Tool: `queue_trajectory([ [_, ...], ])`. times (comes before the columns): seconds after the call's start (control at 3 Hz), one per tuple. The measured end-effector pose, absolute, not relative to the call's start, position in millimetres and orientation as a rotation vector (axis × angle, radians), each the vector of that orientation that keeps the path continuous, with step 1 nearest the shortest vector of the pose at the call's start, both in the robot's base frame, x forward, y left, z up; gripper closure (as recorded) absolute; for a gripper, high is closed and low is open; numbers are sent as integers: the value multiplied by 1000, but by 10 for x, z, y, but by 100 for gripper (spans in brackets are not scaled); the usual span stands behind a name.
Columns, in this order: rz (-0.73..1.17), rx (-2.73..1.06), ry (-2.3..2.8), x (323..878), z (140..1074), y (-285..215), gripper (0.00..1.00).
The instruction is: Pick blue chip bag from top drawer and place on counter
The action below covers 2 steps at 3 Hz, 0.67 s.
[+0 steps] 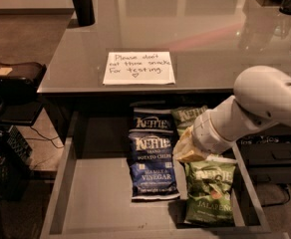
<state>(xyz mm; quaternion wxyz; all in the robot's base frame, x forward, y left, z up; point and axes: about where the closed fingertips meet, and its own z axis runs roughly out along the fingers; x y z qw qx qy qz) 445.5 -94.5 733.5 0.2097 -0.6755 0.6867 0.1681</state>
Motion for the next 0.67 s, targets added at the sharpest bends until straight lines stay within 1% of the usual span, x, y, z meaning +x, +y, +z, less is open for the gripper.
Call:
queue_trajectory([
  [0.33, 445, -1872, 1829, 4504, 7231, -806, 11],
  [0.67, 435, -1871, 1823, 4525, 7241, -799, 0],
])
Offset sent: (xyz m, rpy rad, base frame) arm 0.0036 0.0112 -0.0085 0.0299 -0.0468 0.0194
